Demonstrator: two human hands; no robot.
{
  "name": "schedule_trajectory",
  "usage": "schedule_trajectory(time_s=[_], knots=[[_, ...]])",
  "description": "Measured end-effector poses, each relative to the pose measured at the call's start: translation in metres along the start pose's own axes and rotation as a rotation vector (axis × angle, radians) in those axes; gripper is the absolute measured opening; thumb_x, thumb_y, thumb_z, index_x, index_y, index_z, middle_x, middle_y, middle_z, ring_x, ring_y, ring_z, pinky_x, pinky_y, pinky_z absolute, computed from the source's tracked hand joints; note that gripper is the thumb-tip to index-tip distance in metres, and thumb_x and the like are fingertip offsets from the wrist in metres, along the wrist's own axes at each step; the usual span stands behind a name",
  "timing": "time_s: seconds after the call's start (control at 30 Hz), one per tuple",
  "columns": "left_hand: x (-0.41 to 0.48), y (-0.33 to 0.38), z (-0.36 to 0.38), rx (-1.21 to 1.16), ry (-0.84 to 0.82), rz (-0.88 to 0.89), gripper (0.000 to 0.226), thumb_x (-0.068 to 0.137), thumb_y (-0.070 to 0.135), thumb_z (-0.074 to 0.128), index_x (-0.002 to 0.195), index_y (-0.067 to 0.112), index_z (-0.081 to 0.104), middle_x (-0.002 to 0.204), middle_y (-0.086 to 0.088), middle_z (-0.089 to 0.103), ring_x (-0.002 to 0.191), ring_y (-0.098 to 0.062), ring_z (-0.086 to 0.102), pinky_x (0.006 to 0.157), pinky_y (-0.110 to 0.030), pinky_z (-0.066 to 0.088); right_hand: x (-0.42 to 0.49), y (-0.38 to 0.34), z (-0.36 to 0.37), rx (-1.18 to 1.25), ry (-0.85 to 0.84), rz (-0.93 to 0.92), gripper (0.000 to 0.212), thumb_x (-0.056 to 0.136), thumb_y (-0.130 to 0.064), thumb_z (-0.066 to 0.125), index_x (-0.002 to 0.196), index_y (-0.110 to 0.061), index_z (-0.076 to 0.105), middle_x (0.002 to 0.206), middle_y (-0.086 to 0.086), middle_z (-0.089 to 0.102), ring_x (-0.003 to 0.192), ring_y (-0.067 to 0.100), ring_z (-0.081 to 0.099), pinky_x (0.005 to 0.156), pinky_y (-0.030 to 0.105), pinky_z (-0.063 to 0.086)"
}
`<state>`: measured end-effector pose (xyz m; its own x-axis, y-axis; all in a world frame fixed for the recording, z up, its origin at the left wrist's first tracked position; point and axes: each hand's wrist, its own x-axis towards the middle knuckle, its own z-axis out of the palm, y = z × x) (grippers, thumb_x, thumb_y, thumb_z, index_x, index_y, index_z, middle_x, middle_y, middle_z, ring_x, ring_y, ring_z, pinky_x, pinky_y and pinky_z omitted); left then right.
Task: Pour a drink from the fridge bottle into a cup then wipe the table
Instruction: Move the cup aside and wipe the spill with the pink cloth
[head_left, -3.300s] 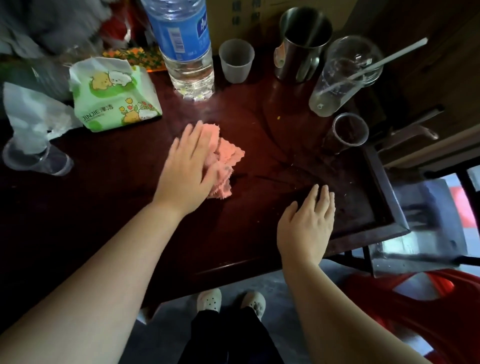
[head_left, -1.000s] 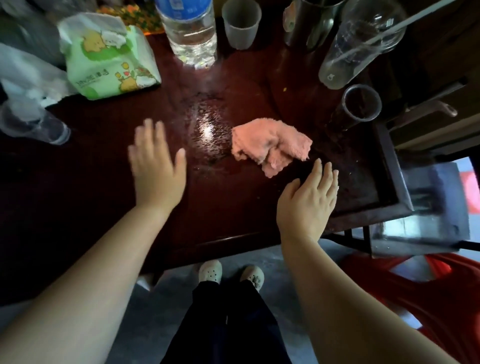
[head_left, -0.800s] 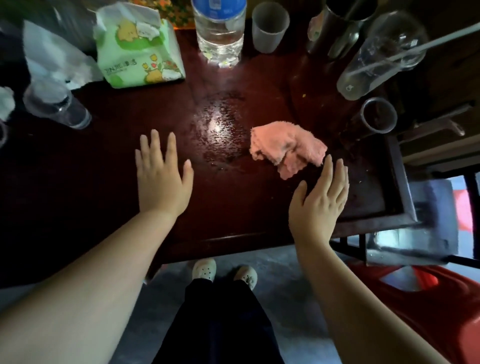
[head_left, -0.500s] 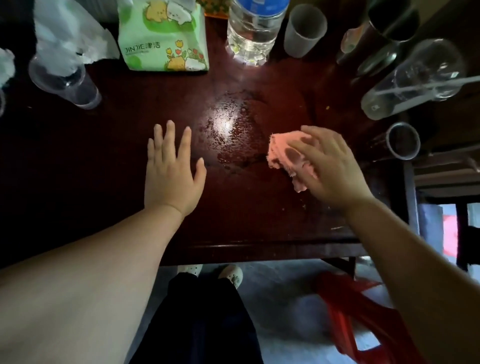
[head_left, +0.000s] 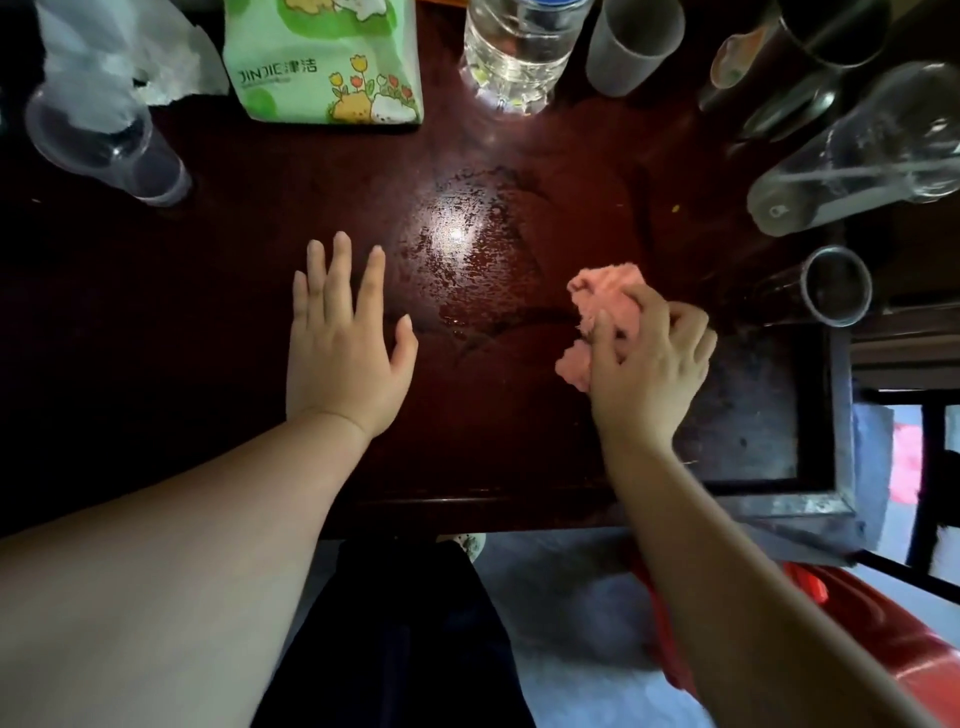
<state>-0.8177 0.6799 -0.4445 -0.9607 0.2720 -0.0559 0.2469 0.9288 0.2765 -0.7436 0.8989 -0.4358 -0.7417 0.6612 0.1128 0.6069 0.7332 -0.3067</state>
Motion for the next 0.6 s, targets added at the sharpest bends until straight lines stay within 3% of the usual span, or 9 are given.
schedule_trajectory(time_s=[0.13, 0.23, 0.33, 0.4, 0.5, 0.6], knots=[[0.001, 0.001, 0.0, -0.007, -0.006, -0.005, 0.061, 0.094, 0.033, 0.04, 0.148, 0.009, 0.027, 0.157, -0.02, 0.015, 0.145, -0.035, 0.006, 0.119, -0.043, 0.002, -0.02, -0.047, 0.008, 0.211, 0.087, 0.428, 0.04, 0.085, -0.027, 0.058, 0.125, -0.021, 0.056, 0.123, 0.006, 0.048, 0.11, 0.026, 0.041, 0.092, 0.034, 0.029], [0.001, 0.0, 0.001, -0.011, 0.008, 0.0, 0.06, 0.093, 0.031, 0.044, 0.147, 0.008, 0.029, 0.156, -0.021, 0.017, 0.145, -0.037, 0.009, 0.118, -0.044, 0.004, -0.027, -0.079, 0.012, 0.325, 0.06, 0.53, 0.052, 0.088, -0.015, 0.05, 0.139, -0.021, 0.042, 0.133, 0.006, 0.038, 0.115, 0.025, 0.033, 0.093, 0.034, 0.022], [0.001, -0.002, 0.002, -0.006, 0.011, 0.009, 0.06, 0.094, 0.03, 0.044, 0.147, 0.007, 0.03, 0.155, -0.021, 0.018, 0.145, -0.037, 0.01, 0.118, -0.045, 0.006, -0.028, -0.083, 0.008, 0.424, -0.039, 0.52, 0.06, 0.088, -0.009, 0.04, 0.146, -0.02, 0.03, 0.138, 0.007, 0.03, 0.112, 0.021, 0.028, 0.097, 0.032, 0.018], [0.001, -0.001, 0.001, -0.007, 0.002, 0.0, 0.06, 0.094, 0.031, 0.042, 0.148, 0.008, 0.028, 0.156, -0.02, 0.016, 0.145, -0.036, 0.008, 0.118, -0.044, 0.005, -0.024, -0.063, -0.002, 0.411, -0.042, 0.316, 0.059, 0.084, -0.01, 0.037, 0.143, -0.015, 0.036, 0.133, 0.011, 0.037, 0.108, 0.02, 0.031, 0.097, 0.029, 0.019], [0.0, -0.002, 0.002, -0.007, 0.005, 0.001, 0.061, 0.094, 0.034, 0.039, 0.148, 0.009, 0.028, 0.157, -0.019, 0.015, 0.145, -0.035, 0.007, 0.119, -0.043, 0.004, -0.008, -0.025, -0.01, 0.138, -0.1, -0.174, 0.051, 0.083, -0.01, 0.043, 0.133, -0.007, 0.048, 0.132, 0.016, 0.046, 0.119, 0.03, 0.04, 0.106, 0.037, 0.027], [0.0, -0.002, 0.002, -0.005, 0.006, 0.011, 0.061, 0.093, 0.035, 0.035, 0.148, 0.009, 0.028, 0.156, -0.019, 0.016, 0.145, -0.036, 0.008, 0.118, -0.043, 0.003, 0.004, -0.012, -0.002, 0.012, -0.262, -0.489, 0.049, 0.095, -0.023, 0.035, 0.14, -0.002, 0.038, 0.148, 0.019, 0.032, 0.138, 0.033, 0.025, 0.116, 0.04, 0.017]])
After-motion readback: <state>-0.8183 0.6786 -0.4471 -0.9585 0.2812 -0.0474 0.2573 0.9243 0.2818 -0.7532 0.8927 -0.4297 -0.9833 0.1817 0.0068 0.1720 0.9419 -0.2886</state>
